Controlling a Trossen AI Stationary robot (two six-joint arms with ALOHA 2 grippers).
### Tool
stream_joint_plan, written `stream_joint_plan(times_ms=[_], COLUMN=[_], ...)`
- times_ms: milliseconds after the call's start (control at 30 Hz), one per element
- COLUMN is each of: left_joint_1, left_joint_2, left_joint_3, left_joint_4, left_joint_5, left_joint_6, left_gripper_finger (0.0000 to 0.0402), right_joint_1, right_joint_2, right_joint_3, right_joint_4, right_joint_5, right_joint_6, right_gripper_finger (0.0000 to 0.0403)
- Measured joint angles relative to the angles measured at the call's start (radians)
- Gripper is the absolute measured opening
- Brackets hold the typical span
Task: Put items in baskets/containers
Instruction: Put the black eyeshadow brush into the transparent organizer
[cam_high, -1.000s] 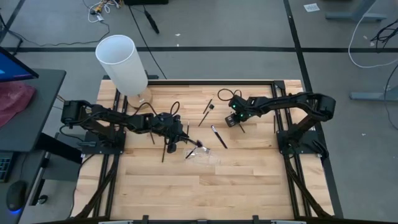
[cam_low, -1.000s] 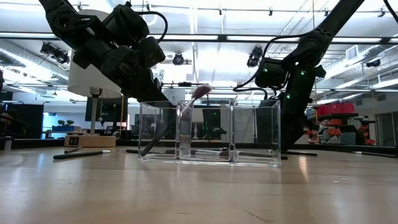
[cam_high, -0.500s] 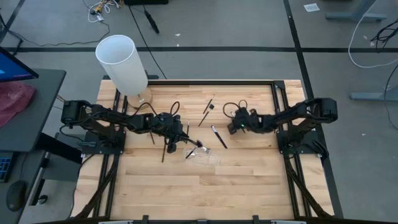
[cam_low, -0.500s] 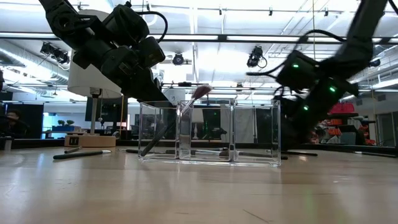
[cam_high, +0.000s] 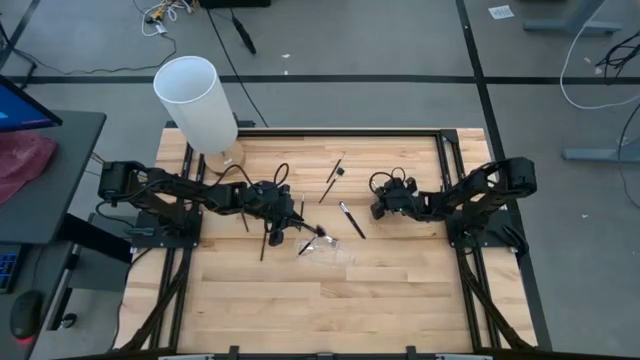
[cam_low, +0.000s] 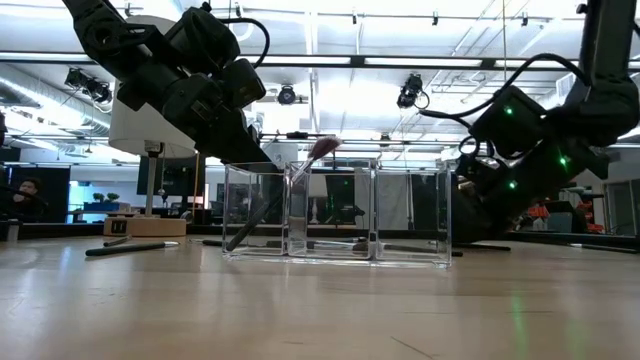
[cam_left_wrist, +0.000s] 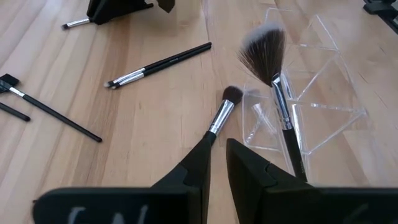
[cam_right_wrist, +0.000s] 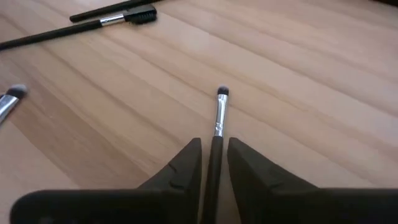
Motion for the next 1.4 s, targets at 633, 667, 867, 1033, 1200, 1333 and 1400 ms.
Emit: stream_joint_plan(times_ms=[633,667,867,1033,1200,1333,1400], left_joint_1=[0.003,0.008,0.077,0.142,0.182,0.185,0.185], left_joint_2=[-0.052,-0.071,-0.198,-0.207,-0.157,-0.108,-0.08], left_joint_3=[0.0,0.0,0.0,0.0,-0.001,-0.001,-0.001], left_joint_4=[-0.074,-0.087,-0.174,-0.156,-0.04,0.119,0.213], left_joint_5=[-0.004,-0.004,-0.008,0.021,0.155,0.199,0.2], left_joint_6=[0.005,0.006,0.007,0.048,0.081,0.086,0.084], left_gripper_finger=[0.0053,0.0053,0.0053,0.0053,0.0053,0.0053,0.0053], right_joint_1=[0.046,0.045,0.052,0.069,0.086,0.094,0.098], right_joint_2=[0.067,0.067,0.067,0.065,0.064,0.063,0.063], right_joint_3=[-0.045,-0.048,-0.045,-0.002,0.065,0.131,0.169], right_joint_4=[0.207,0.241,0.371,0.469,0.628,0.773,0.828], right_joint_5=[0.024,0.017,-0.064,-0.06,-0.051,-0.118,-0.176], right_joint_6=[-0.008,-0.025,-0.054,-0.094,-0.205,-0.307,-0.35], right_gripper_finger=[0.001,0.001,0.0003,0.0002,0.0002,0.0003,0.0003])
